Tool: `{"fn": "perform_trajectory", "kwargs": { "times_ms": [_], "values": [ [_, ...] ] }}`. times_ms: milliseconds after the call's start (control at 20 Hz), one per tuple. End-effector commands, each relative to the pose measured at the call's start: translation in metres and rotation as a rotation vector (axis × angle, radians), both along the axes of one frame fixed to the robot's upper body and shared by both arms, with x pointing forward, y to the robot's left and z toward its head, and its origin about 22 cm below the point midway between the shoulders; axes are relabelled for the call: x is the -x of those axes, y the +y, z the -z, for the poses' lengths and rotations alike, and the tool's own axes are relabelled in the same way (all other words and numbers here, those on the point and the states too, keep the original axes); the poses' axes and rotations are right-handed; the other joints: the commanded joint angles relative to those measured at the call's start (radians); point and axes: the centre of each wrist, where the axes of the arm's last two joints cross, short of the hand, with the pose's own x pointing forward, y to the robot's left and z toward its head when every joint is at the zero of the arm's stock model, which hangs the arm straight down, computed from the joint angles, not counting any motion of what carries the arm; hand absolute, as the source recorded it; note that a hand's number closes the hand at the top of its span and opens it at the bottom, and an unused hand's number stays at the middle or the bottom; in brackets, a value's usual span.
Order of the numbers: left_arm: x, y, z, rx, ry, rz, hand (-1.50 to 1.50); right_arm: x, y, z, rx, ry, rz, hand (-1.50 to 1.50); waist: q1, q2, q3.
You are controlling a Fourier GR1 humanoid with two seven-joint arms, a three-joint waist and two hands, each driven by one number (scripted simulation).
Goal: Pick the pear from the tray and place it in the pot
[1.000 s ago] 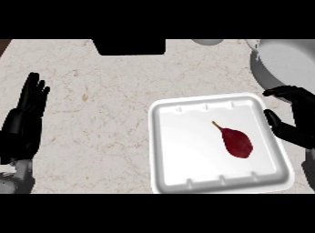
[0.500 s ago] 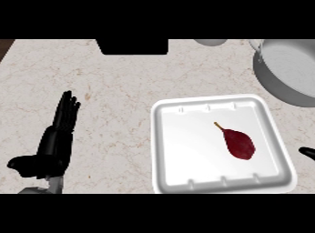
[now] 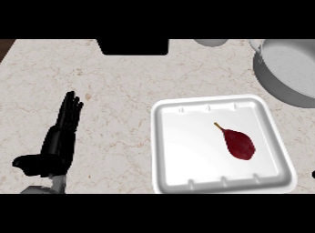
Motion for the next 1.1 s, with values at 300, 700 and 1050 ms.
{"fn": "perform_trajectory", "kwargs": {
  "times_ms": [300, 700, 1050],
  "values": [
    [0.0, 0.012, -0.005, -0.007, -0.001, -0.001, 0.0, -0.023, 0.073, -0.022, 0.349, 0.198, -0.085, -1.5, 0.009, 0.0, 0.0],
    [-0.001, 0.005, -0.012, -0.009, -0.014, -0.013, 0.0, -0.005, 0.098, 0.018, 0.447, 0.285, -0.099, -1.5, 0.002, 0.0, 0.001],
    [0.016, 0.014, 0.006, -0.016, 0.008, 0.009, 0.0, -0.025, 0.11, 0.025, 0.481, 0.365, -0.108, -1.5, 0.004, 0.0, 0.001]
  ]
}}
